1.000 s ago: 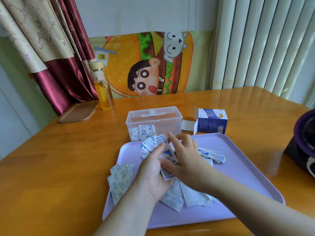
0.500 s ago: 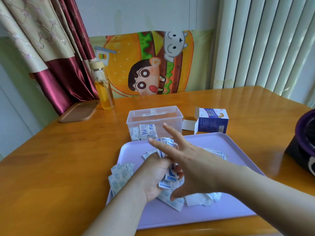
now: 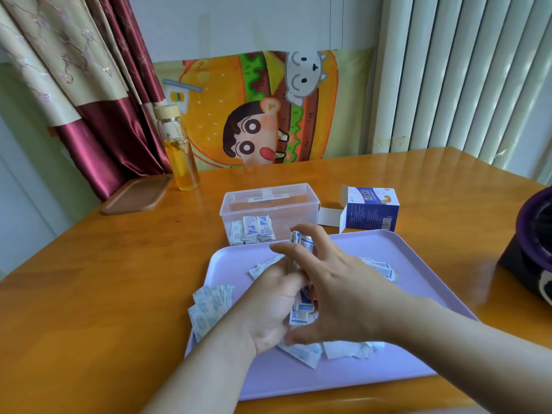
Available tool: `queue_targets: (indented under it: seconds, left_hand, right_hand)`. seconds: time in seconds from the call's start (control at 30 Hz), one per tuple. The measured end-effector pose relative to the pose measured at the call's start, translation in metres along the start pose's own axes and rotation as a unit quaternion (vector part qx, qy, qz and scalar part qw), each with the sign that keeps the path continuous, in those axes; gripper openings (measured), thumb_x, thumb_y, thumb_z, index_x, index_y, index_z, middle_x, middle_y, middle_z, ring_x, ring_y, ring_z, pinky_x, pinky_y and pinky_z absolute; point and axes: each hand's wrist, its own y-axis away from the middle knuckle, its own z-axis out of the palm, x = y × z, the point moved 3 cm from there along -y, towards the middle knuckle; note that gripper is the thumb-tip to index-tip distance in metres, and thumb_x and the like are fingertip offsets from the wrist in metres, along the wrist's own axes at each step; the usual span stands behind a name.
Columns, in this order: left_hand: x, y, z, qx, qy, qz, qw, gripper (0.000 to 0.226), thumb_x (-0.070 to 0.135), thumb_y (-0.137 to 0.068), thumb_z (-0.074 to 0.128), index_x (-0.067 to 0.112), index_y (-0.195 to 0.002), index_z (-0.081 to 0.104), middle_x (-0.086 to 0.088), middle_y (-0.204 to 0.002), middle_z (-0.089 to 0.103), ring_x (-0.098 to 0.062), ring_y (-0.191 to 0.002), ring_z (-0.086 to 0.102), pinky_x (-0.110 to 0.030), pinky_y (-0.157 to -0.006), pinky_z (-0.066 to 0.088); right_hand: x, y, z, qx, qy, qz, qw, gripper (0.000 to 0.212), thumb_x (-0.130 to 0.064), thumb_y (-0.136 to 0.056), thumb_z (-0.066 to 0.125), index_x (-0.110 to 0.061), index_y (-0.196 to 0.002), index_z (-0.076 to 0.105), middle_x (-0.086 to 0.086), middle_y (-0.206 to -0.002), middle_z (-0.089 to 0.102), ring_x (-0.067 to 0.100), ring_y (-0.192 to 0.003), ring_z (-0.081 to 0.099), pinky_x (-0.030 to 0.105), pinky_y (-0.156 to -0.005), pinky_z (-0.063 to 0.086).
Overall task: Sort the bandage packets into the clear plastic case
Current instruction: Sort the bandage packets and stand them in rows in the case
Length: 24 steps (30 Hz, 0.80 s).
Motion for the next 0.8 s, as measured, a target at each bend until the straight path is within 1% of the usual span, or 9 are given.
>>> queue_targets:
  seconds: [0.2, 0.27, 0.33, 0.4, 0.43, 0.53, 0.6, 0.67, 0.8]
  left_hand:
    - [0.003, 0.001, -0.002, -0.045, 0.001, -0.023, 0.999, 0.021, -0.001, -0.092, 0.043, 0.006, -0.091, 0.062, -0.011, -0.081, 0.063, -0.018, -0.078, 0.065, -0.028, -0.066, 0.051]
    - [0.001, 0.001, -0.002, -0.008, -0.014, -0.005, 1.0, 0.025, -0.002, -0.093, 0.041, 0.008, -0.084, 0.063, -0.011, -0.074, 0.061, -0.017, -0.07, 0.063, -0.028, -0.06, 0.051]
    - [-0.003, -0.001, -0.002, 0.059, -0.015, 0.016, 0.998, 0.025, 0.003, -0.096, 0.041, 0.008, -0.079, 0.059, -0.007, -0.064, 0.05, -0.015, -0.056, 0.05, -0.024, -0.05, 0.045]
    - [-0.007, -0.007, -0.007, 0.118, 0.031, 0.016, 0.992, 0.02, 0.013, -0.098, 0.044, 0.008, -0.083, 0.057, 0.0, -0.056, 0.038, -0.012, -0.048, 0.034, -0.02, -0.042, 0.036]
    - [-0.008, -0.009, -0.012, 0.136, 0.073, 0.007, 0.988, 0.019, 0.017, -0.098, 0.045, 0.008, -0.087, 0.058, 0.002, -0.053, 0.036, -0.011, -0.045, 0.031, -0.019, -0.04, 0.034]
    - [-0.007, -0.014, -0.024, 0.147, 0.2, -0.029, 0.968, 0.019, 0.022, -0.098, 0.044, 0.01, -0.091, 0.057, 0.005, -0.052, 0.035, -0.005, -0.036, 0.029, -0.016, -0.037, 0.033]
    - [-0.007, -0.014, -0.026, 0.139, 0.24, -0.048, 0.96, 0.018, 0.023, -0.098, 0.044, 0.012, -0.092, 0.057, 0.005, -0.053, 0.036, -0.005, -0.036, 0.03, -0.016, -0.039, 0.037]
    - [-0.008, -0.014, -0.026, 0.134, 0.251, -0.057, 0.957, 0.018, 0.022, -0.098, 0.044, 0.012, -0.094, 0.059, 0.005, -0.054, 0.037, -0.005, -0.037, 0.031, -0.017, -0.042, 0.04]
    - [-0.009, -0.015, -0.021, 0.119, 0.259, -0.064, 0.956, 0.016, 0.019, -0.096, 0.046, 0.011, -0.097, 0.06, 0.004, -0.055, 0.039, -0.005, -0.038, 0.033, -0.018, -0.044, 0.042]
  right_hand:
    - [0.005, -0.002, 0.001, 0.044, -0.036, -0.03, 0.998, 0.071, -0.05, -0.067, 0.073, -0.033, -0.126, 0.038, -0.006, -0.132, 0.023, 0.011, -0.083, 0.042, 0.023, -0.07, 0.042]
    - [0.002, 0.0, 0.002, 0.039, -0.024, -0.054, 0.997, 0.077, -0.049, -0.065, 0.075, -0.033, -0.129, 0.036, -0.006, -0.134, 0.023, 0.013, -0.087, 0.046, 0.027, -0.072, 0.047]
    - [0.001, 0.001, -0.001, 0.002, -0.064, -0.065, 0.996, 0.093, -0.051, -0.062, 0.078, -0.037, -0.138, 0.027, -0.011, -0.139, 0.023, 0.006, -0.099, 0.047, 0.02, -0.081, 0.045]
    - [0.018, -0.001, -0.01, 0.008, -0.183, -0.011, 0.983, 0.088, -0.047, -0.067, 0.078, -0.036, -0.14, 0.031, -0.016, -0.139, 0.035, -0.003, -0.113, 0.045, 0.013, -0.092, 0.039]
    - [0.034, -0.003, -0.015, 0.038, -0.231, 0.04, 0.971, 0.073, -0.045, -0.072, 0.075, -0.032, -0.135, 0.042, -0.015, -0.133, 0.047, -0.005, -0.114, 0.048, 0.014, -0.092, 0.041]
    - [0.094, -0.002, -0.022, 0.087, -0.147, 0.218, 0.961, 0.031, -0.038, -0.084, 0.066, -0.019, -0.108, 0.067, -0.007, -0.1, 0.069, 0.005, -0.088, 0.061, 0.014, -0.07, 0.046]
    - [0.125, 0.001, -0.01, -0.008, -0.043, 0.286, 0.957, 0.04, -0.039, -0.083, 0.067, -0.015, -0.115, 0.063, -0.003, -0.105, 0.067, 0.009, -0.084, 0.056, 0.016, -0.069, 0.041]
    - [0.138, 0.005, 0.006, -0.118, -0.045, 0.316, 0.94, 0.056, -0.044, -0.08, 0.068, -0.016, -0.127, 0.054, -0.002, -0.113, 0.061, 0.01, -0.085, 0.054, 0.019, -0.072, 0.041]
    - [0.141, 0.0, 0.018, -0.131, -0.116, 0.341, 0.923, 0.04, -0.037, -0.079, 0.071, -0.018, -0.112, 0.061, -0.009, -0.086, 0.059, 0.006, -0.069, 0.056, 0.017, -0.059, 0.045]
